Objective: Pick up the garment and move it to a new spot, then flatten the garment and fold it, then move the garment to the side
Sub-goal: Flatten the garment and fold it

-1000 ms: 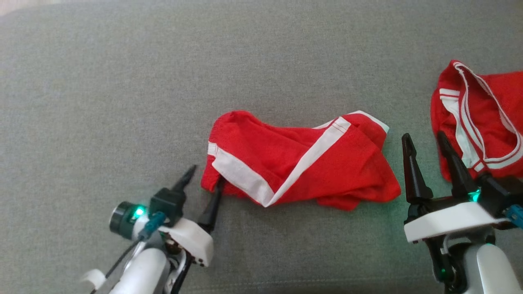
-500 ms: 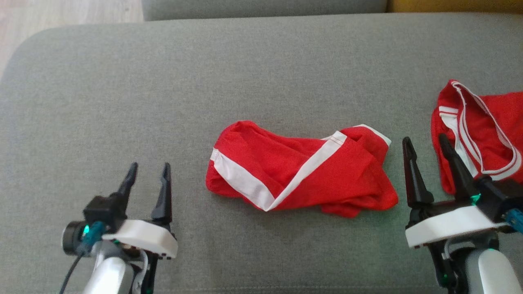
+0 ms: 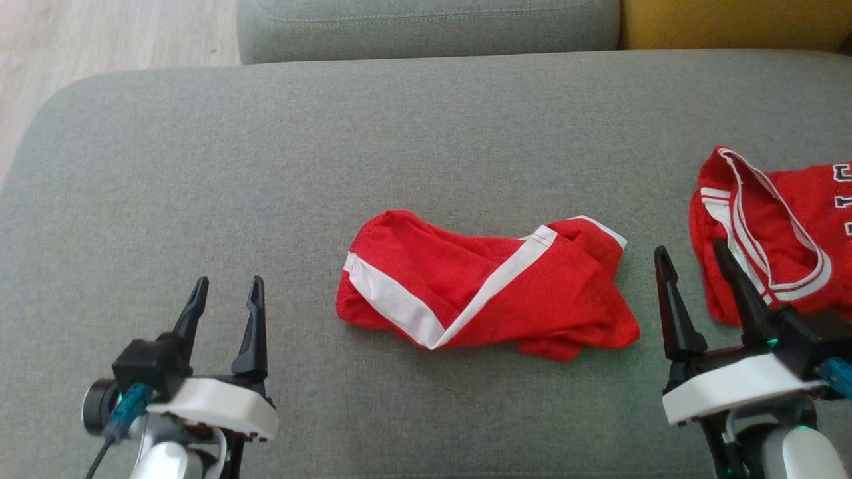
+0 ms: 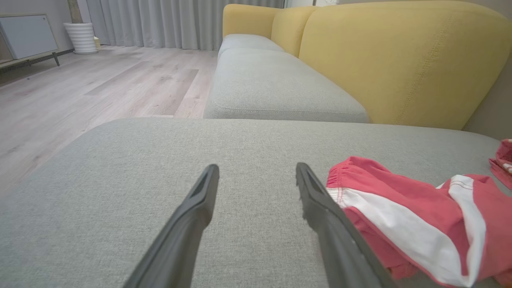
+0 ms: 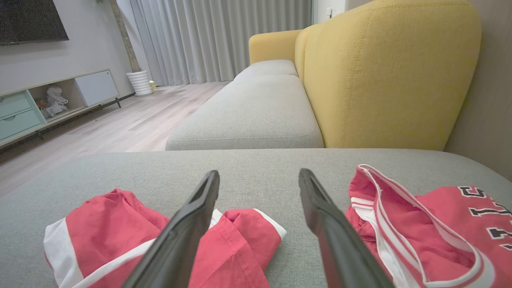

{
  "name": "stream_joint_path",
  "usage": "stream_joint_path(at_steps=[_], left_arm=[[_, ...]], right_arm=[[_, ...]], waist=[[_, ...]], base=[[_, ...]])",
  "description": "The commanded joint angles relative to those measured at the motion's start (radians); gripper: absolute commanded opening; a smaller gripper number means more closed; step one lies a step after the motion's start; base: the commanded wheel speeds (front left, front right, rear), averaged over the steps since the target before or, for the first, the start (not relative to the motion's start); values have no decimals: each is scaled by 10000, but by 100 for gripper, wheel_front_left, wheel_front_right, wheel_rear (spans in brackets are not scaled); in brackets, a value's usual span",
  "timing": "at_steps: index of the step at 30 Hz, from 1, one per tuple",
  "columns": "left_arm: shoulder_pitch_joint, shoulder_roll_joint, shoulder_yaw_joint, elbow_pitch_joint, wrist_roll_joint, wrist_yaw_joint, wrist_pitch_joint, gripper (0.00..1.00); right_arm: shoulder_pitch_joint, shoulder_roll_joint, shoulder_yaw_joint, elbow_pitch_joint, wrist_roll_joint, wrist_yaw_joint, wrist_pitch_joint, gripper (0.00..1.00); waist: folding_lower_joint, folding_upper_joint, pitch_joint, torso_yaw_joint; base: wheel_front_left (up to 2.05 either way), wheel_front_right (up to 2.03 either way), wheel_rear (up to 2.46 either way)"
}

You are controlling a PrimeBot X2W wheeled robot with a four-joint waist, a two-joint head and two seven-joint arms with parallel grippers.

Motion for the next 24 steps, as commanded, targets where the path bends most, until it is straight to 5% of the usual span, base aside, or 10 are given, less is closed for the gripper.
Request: stream_joint_path(at_steps=[1, 15, 24], left_arm=[[-276, 232, 331, -415, -54, 57, 26, 100], [-373, 346, 181, -613, -103, 27, 180, 100], [-2085, 126, -689, 366, -545, -1209, 1250, 100]], right_arm=[[-158, -45, 222, -452, -42, 67, 14, 100], [-188, -45, 179, -470, 138, 67, -16, 100], [-477, -45, 345, -416, 167, 67, -18, 100]], waist=[[0, 0, -5, -13], [0, 0, 183, -88], [0, 0, 796, -213]], base=[[0, 0, 0], [0, 0, 0], [0, 0, 0]])
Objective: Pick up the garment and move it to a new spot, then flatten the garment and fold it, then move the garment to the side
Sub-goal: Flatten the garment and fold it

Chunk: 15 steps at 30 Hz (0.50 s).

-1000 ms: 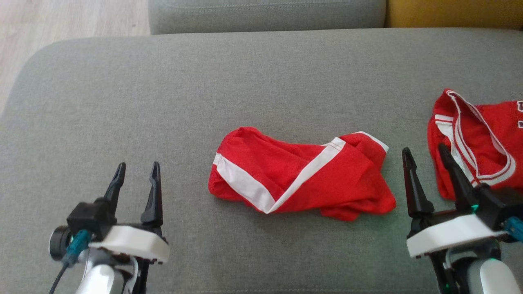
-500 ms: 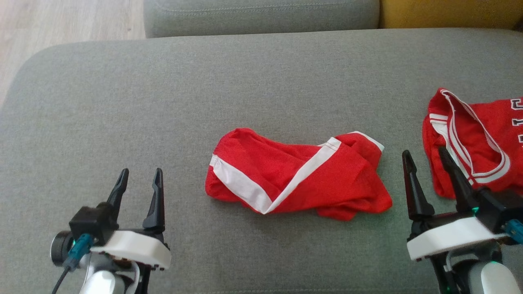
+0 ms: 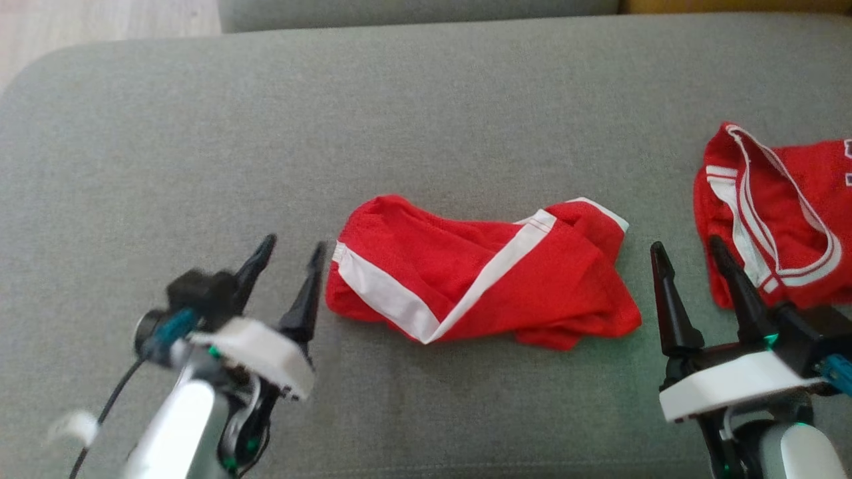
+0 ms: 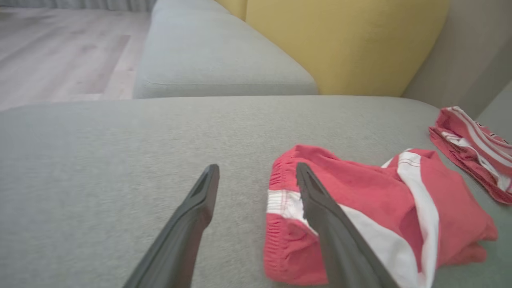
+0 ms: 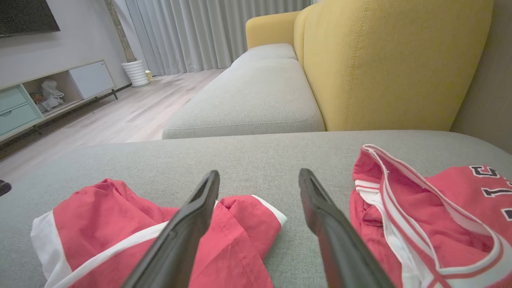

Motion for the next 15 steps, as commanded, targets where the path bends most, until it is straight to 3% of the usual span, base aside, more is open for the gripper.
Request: stream_joint_path(at_steps=[1, 6, 10, 12, 13, 15], left_arm=[[-584, 75, 242, -100, -63, -121, 118, 100], [-1201, -168, -96, 866, -396, -674, 525, 100], [-1389, -256, -213, 1370, -621, -837, 820, 99], [-1427, -285, -235, 1506, -775, -912, 947, 42], [-1447, -272, -261, 1545, -796, -940, 970, 2], [-1508, -234, -285, 1534, -723, -944, 826, 0]], right_arm=[[-438, -47, 256, -314, -24, 67, -1, 100], [-601, -47, 314, -176, -45, 67, -48, 100], [-635, -47, 279, -76, 21, 67, -100, 100], [-660, -47, 263, -39, 59, 67, -124, 100], [-674, -47, 262, -18, 69, 67, -132, 100], [-716, -47, 257, 30, 86, 67, -159, 100]], waist=[[0, 0, 159, -74], [0, 0, 420, -241], [0, 0, 516, -302], [0, 0, 558, -318], [0, 0, 575, -326], [0, 0, 604, -328]], base=[[0, 0, 0], [0, 0, 0], [0, 0, 0], [0, 0, 0], [0, 0, 0], [0, 0, 0]])
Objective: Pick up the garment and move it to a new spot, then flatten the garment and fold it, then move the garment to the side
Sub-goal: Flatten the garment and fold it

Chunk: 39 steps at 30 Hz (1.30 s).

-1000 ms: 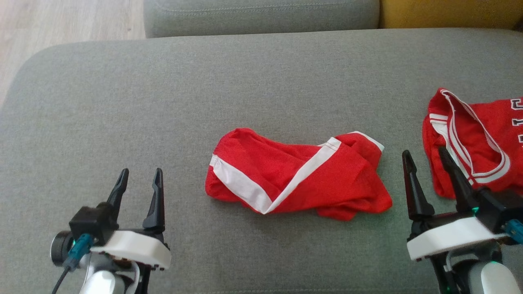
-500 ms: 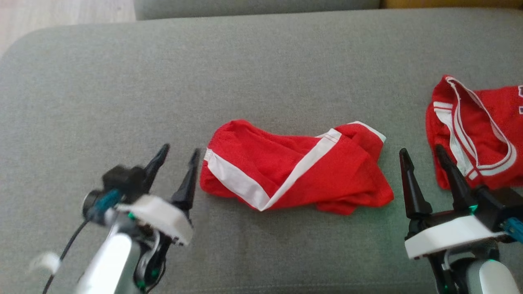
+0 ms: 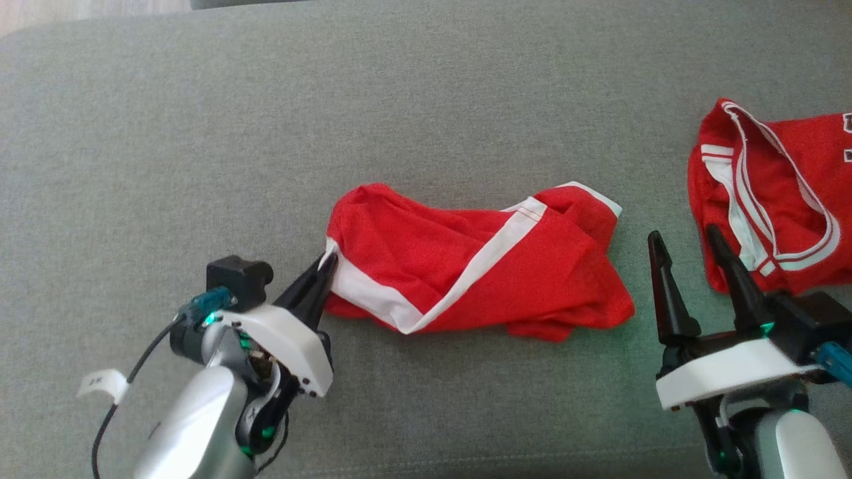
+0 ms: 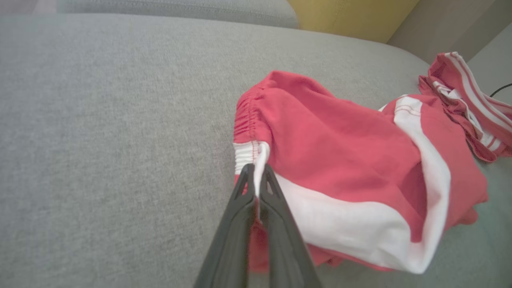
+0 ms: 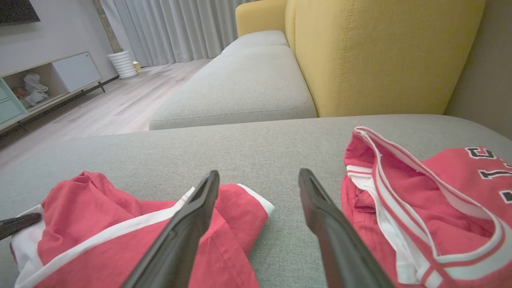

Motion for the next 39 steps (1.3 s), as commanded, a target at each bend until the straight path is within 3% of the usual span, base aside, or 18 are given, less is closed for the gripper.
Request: stream_joint_path(at_steps=[1, 7, 12, 17, 25, 27, 31, 39], left_arm=[[-591, 167, 282, -293, 88, -33, -237, 0], [-707, 190, 226, -380, 276, 65, -552, 0], [-900, 110, 82, -421, 371, 59, -689, 0], [-1163, -73, -122, -339, 445, 5, -867, 0], [-1429, -261, -314, 7, 458, -55, -1203, 0], [-1437, -266, -325, 75, 444, -58, -1271, 0], [-1434, -242, -227, 116, 403, 39, -1487, 0], [-1585, 59, 190, -702, 358, 388, -1711, 0]], right_arm=[[-353, -45, 218, -257, 83, 67, -95, 100], [-696, -49, 446, 161, 30, 67, 16, 100], [-1694, -519, 1178, 1210, 152, 67, 485, 100], [-2923, -1230, 2227, 2566, 476, 67, 1309, 100], [-4183, -1992, 3510, 3562, 1206, 67, 3117, 100], [-4305, -2105, 3669, 3477, 1384, 67, 3352, 0], [-4306, -2272, 3587, 3008, 1561, 67, 3181, 0], [-3928, -2252, 2702, 1375, 1737, 67, 1782, 0]], waist=[[0, 0, 22, 17], [0, 0, 63, 115], [0, 0, 204, 388], [0, 0, 386, 750], [0, 0, 582, 1027], [0, 0, 583, 1023], [0, 0, 539, 1007], [0, 0, 162, 858]], base=[[0, 0, 0], [0, 0, 0], [0, 0, 0], [0, 0, 0], [0, 0, 0], [0, 0, 0], [0, 0, 0], [0, 0, 0]])
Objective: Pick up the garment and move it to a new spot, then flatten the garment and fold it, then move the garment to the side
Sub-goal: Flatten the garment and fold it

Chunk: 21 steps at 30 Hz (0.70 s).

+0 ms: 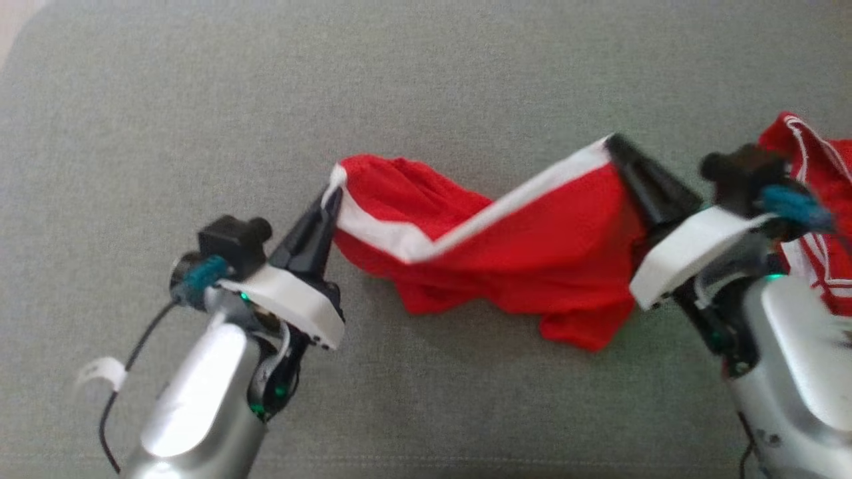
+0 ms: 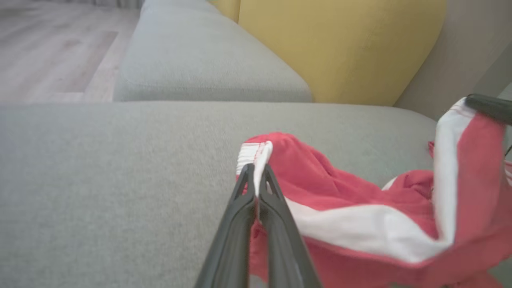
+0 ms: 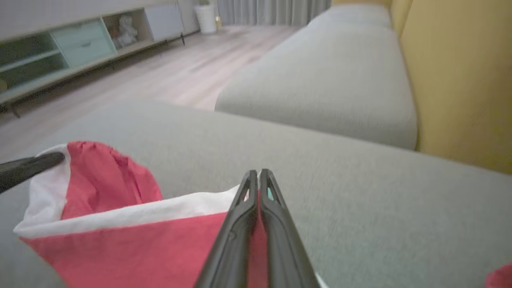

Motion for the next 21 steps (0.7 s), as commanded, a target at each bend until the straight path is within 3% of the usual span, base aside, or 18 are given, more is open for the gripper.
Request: stream_joint_path(at_steps=[1, 10, 15, 21], left_arm=[[-595, 297, 496, -574, -8, 88, -101, 0], [-1745, 656, 1072, -2432, -103, 533, 718, 0], [-2682, 851, 1268, -3204, -230, 616, 1619, 0], [-3374, 940, 1504, -3707, -257, 856, 2079, 0]], right_arm=[[44, -3, -139, -651, 25, 67, -299, 0], [-361, 270, -1624, -2858, -469, 67, -1439, 0], [-1067, 478, -2167, -3827, -724, 67, -1424, 0], [-1688, 548, -2493, -4021, -612, 67, -1084, 0]], waist=[[0, 0, -134, -58], [0, 0, -847, -167], [0, 0, -1187, -301], [0, 0, -1422, -340]], base=[[0, 0, 0], [0, 0, 0], [0, 0, 0], [0, 0, 0]])
